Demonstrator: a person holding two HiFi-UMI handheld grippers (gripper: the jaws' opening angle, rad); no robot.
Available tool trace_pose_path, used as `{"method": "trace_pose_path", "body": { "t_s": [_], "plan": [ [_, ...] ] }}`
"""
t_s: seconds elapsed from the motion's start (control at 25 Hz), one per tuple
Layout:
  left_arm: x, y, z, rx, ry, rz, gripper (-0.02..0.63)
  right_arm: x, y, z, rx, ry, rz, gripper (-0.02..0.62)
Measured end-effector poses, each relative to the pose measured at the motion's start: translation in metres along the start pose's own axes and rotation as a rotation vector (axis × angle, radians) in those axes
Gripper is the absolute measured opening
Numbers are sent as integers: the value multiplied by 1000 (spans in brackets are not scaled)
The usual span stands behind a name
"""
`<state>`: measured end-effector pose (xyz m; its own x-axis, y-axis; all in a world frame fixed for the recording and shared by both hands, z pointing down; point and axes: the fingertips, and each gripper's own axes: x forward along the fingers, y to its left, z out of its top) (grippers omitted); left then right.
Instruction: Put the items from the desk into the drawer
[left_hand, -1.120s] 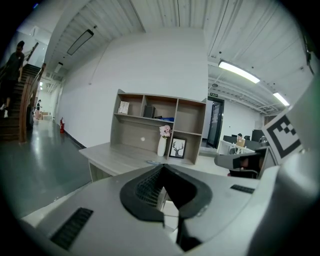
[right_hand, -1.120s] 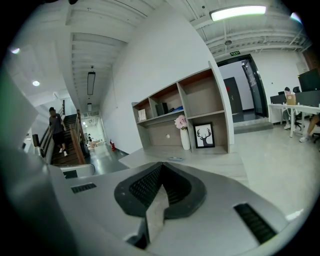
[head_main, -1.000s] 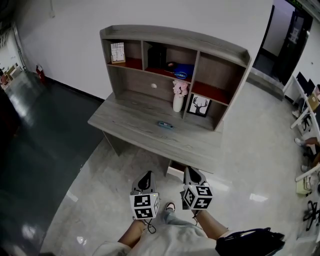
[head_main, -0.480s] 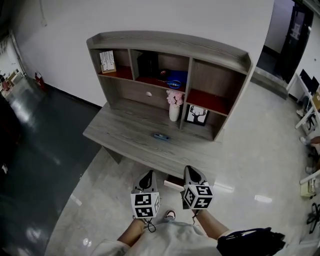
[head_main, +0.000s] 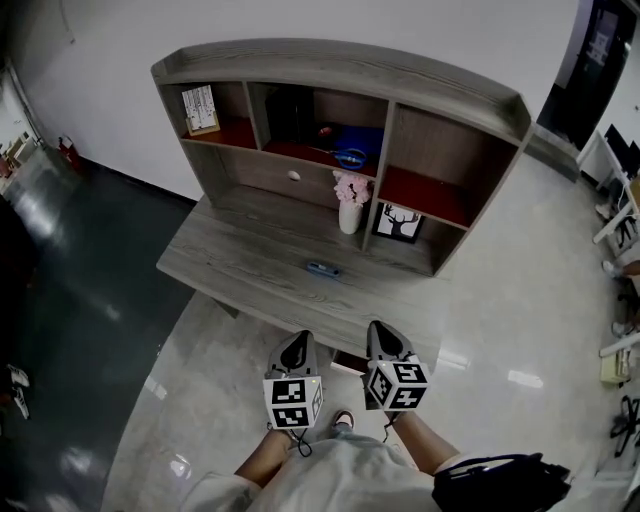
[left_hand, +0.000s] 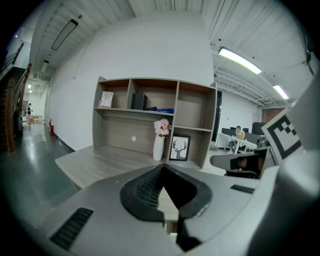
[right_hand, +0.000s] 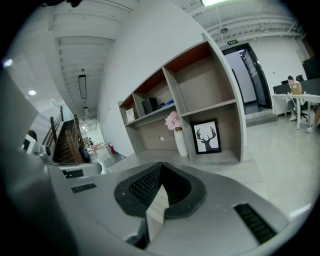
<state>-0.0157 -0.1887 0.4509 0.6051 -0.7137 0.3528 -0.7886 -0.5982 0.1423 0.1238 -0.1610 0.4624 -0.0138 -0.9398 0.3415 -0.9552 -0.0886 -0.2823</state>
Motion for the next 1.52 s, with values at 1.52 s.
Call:
{"method": "trace_pose_path", "body": {
  "t_s": [1.52],
  "plan": [
    [180, 92, -59, -96, 159, -41, -2, 211, -33, -60, -75, 268, 101, -2]
  ]
}}
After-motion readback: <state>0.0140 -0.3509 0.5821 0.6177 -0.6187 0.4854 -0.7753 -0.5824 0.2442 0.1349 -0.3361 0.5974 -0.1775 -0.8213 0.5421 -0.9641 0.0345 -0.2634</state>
